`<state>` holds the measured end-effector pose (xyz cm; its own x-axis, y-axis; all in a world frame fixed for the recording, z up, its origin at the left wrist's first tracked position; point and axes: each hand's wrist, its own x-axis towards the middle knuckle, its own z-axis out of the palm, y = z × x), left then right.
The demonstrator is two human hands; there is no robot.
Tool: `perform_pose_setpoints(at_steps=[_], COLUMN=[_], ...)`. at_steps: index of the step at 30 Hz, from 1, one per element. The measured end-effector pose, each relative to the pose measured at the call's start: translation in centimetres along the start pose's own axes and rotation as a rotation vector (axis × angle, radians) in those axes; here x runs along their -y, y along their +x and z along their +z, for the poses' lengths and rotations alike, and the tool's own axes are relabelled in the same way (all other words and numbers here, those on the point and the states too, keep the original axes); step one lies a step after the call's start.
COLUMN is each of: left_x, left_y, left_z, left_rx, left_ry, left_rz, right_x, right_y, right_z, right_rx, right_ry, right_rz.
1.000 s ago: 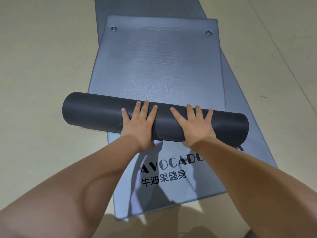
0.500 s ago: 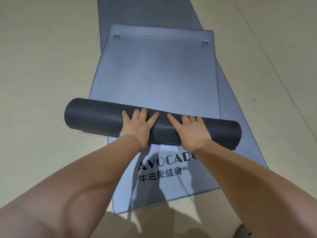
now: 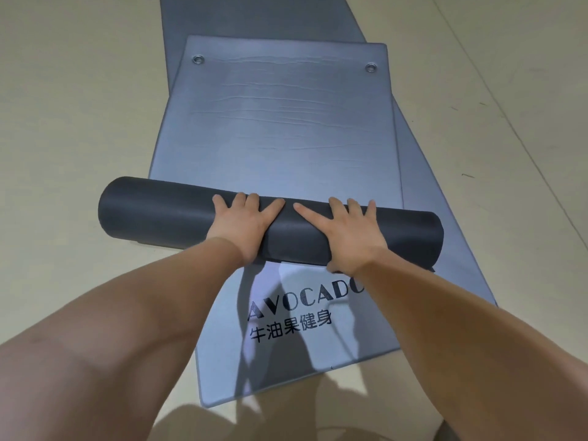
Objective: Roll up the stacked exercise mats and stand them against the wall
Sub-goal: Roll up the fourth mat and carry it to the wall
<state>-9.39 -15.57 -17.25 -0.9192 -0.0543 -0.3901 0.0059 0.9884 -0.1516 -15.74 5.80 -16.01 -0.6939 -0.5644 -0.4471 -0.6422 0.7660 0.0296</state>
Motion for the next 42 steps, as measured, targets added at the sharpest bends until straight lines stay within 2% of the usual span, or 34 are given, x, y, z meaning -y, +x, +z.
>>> perform_pose_setpoints(at_steps=[6, 13, 15, 18, 22, 26, 29, 31, 33, 38, 40, 42], left_x=[-0.1, -3.8, -3.8, -2.8, -0.1, 0.7, 0.8, 1.1, 1.3, -2.1, -3.6, -4.2], left_y=[-1.0, -6.9, -7.7, -6.7, -4.2, -3.0, -2.5, -3.0, -4.6, -10.9, -12.1, -11.9], left_z=[-2.6, -1.9, -1.7, -2.6, -3.8, -4.1, -3.5, -3.0, -2.7, 0.8, 2.5, 3.3], left_rx=[0.062, 0.315, 0.372, 0.448, 0.523, 0.588, 0.62, 0.578, 0.447, -0.078, -0.099, -0.015], left_ry=[-0.059, -0.173, -0.22, -0.31, -0.453, -0.552, -0.61, -0.606, -0.512, -0.237, -0.218, -0.235], left_rz=[0.008, 0.012, 0.005, -0.018, -0.015, 0.0, -0.017, -0.027, -0.049, -0.076, -0.124, -0.188], right_x=[-1.3, -1.5, -1.1, -0.1, 1.0, 1.3, 1.1, 0.9, 0.5, -0.7, -1.0, -1.1], right_y=[0.3, -3.8, -4.3, -4.9, -6.1, -5.9, -5.4, -5.1, -4.4, -1.4, -0.2, 0.8], right_z=[-1.8, -2.3, -2.2, -1.3, 0.6, 1.1, 1.1, 1.0, 0.4, -2.3, -3.4, -4.2], right_rx=[-0.006, 0.36, 0.4, 0.277, 0.048, 0.004, 0.025, 0.039, 0.072, 0.16, 0.225, 0.294], right_ry=[0.038, 0.109, 0.138, 0.106, -0.099, -0.112, -0.073, -0.055, -0.029, 0.031, 0.076, 0.107], right_rz=[-0.103, -0.193, -0.198, -0.203, -0.184, -0.108, -0.127, -0.14, -0.15, -0.204, -0.208, -0.197])
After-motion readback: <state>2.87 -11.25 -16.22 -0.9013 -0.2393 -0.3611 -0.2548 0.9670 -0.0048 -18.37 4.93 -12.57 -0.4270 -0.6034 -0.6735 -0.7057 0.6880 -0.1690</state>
